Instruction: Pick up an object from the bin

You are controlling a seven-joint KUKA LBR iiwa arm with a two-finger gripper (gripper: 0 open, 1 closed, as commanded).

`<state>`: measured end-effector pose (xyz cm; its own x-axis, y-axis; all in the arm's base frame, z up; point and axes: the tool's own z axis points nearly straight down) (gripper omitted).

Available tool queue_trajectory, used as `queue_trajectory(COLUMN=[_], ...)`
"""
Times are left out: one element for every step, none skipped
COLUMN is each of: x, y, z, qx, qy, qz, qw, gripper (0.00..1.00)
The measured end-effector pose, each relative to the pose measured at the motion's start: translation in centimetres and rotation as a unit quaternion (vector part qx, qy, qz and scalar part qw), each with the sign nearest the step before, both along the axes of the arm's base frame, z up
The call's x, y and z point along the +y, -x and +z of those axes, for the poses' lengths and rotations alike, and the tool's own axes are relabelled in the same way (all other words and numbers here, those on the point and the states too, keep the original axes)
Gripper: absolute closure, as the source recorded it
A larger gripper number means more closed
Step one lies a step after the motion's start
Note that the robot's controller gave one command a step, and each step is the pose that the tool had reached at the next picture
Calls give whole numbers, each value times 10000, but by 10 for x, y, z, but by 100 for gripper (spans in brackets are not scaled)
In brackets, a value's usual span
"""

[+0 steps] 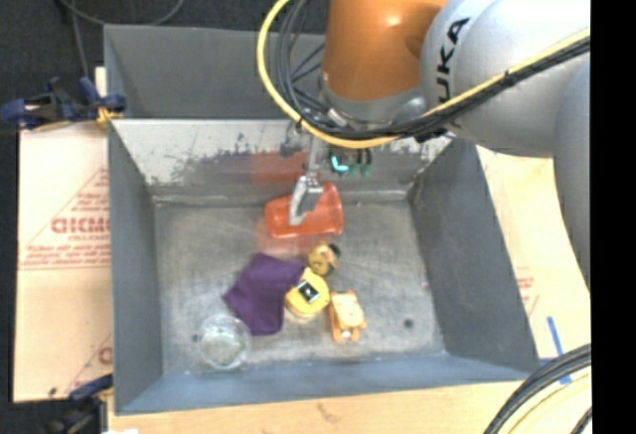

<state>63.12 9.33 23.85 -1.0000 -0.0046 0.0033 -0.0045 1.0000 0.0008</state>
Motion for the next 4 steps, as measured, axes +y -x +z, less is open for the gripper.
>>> queue_trajectory(x=[0, -3, -10, -19], y=[-1, 12, 43, 41], z=[5, -19, -73, -130], qx=[-41, -71, -49, -61], qy=[-3, 2, 2, 0], qz=[-7, 359, 1450, 2092], qw=[10000, 9993, 9894, 9779], gripper=[0, 0, 0, 0])
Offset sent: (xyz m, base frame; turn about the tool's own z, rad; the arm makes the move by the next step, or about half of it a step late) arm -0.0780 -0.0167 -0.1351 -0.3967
